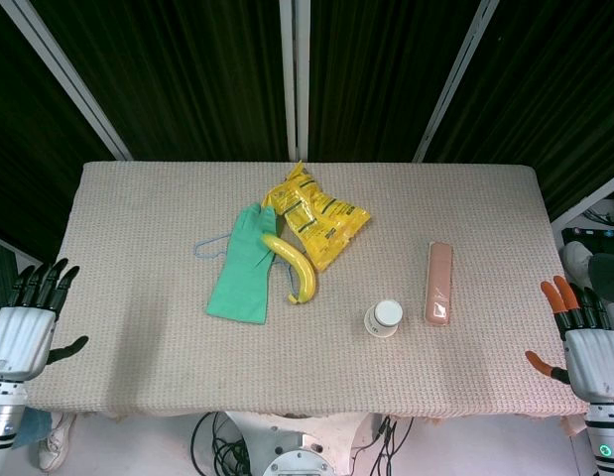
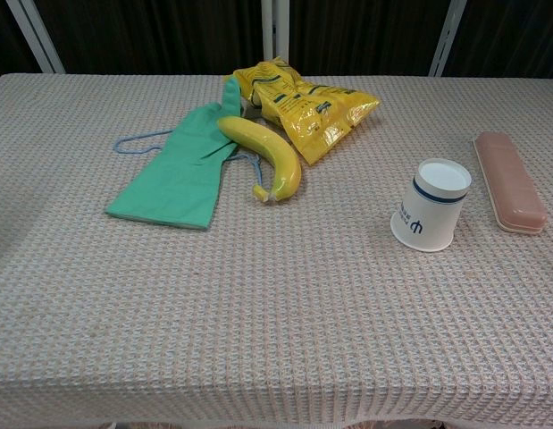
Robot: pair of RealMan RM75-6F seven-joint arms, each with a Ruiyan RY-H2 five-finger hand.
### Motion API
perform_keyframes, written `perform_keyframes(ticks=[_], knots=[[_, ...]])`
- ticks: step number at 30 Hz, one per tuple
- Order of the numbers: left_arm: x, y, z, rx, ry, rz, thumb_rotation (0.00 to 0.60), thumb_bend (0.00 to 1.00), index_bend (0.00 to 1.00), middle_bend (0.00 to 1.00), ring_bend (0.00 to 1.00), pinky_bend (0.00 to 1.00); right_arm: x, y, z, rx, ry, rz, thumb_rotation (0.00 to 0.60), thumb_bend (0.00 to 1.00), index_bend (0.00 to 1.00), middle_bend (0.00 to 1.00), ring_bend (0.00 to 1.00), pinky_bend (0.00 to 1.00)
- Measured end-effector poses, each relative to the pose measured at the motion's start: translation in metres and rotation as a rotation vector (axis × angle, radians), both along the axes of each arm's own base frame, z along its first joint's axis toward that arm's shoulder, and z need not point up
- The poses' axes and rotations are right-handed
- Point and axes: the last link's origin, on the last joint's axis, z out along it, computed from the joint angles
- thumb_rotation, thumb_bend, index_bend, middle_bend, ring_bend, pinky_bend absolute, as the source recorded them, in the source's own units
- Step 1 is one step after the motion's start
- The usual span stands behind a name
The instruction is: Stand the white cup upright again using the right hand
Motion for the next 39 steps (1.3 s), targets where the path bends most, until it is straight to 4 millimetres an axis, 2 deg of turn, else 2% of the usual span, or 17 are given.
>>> perform_keyframes(ticks=[10, 20, 26, 31, 39], knots=[[0.000, -0.001, -0.002, -0.011, 0.005, 0.007, 0.600, 0.04, 0.00, 0.00, 0.00, 0.00, -0.001, 0.000, 0.000, 0.010, 0.007, -0.001, 0.600, 0.04, 0.00, 0.00, 0.00, 0.00], [-0.001, 0.000, -0.001, -0.022, -0.014, 0.017, 0.600, 0.04, 0.00, 0.00, 0.00, 0.00, 0.011, -0.002, -0.005, 0.054, 0.026, 0.038, 0.600, 0.04, 0.00, 0.00, 0.00, 0.00], [0.003, -0.001, -0.001, -0.021, -0.010, 0.002, 0.600, 0.04, 0.00, 0.00, 0.00, 0.00, 0.037, -0.014, -0.012, 0.121, 0.089, 0.131, 0.600, 0.04, 0.00, 0.00, 0.00, 0.00], [0.003, 0.001, -0.002, -0.032, -0.003, 0.012, 0.600, 0.04, 0.00, 0.00, 0.00, 0.00, 0.072, -0.029, -0.024, 0.205, 0.189, 0.218, 0.600, 0.04, 0.00, 0.00, 0.00, 0.00], [0.001, 0.002, -0.001, -0.036, -0.007, 0.021, 0.600, 0.04, 0.00, 0.00, 0.00, 0.00, 0.132, -0.061, -0.063, 0.358, 0.452, 0.377, 0.600, 0.04, 0.00, 0.00, 0.00, 0.00]])
